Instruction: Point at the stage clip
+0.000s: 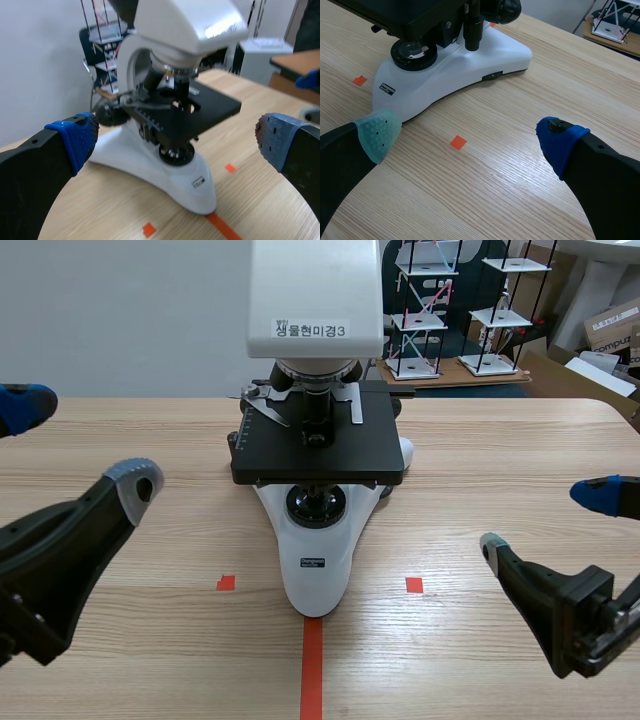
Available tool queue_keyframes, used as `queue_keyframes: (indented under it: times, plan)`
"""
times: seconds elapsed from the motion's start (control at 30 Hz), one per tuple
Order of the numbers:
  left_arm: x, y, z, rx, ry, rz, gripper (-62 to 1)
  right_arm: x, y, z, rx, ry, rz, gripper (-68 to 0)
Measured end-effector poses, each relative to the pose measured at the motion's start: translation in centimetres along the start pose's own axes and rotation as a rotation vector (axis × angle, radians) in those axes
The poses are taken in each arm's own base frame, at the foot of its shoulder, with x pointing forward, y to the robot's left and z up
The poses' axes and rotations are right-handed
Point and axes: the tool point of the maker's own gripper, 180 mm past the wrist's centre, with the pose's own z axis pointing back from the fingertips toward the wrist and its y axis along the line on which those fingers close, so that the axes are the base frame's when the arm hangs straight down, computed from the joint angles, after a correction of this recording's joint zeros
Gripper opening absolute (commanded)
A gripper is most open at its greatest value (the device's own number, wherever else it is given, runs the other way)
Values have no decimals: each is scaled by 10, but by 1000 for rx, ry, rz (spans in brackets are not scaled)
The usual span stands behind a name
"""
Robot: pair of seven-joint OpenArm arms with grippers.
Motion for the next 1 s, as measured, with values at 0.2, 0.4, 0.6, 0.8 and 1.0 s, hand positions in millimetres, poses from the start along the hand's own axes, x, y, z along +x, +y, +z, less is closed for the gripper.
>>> queue_keyframes:
  times: [0.2,0.4,0.6,0.8,1.0]
  plan:
    - [5,2,0,13,-28,24,14,0,0,0,0,0,-1,-80]
    - [5,2,0,14,-28,24,14,0,0,0,0,1,-1,-80]
    - [5,2,0,14,-28,24,14,0,0,0,0,1,-1,-80]
    - [5,2,0,14,-28,24,14,0,0,0,0,1,-1,-80]
    - [5,2,0,14,-28,24,14,0,0,0,0,1,-1,-80]
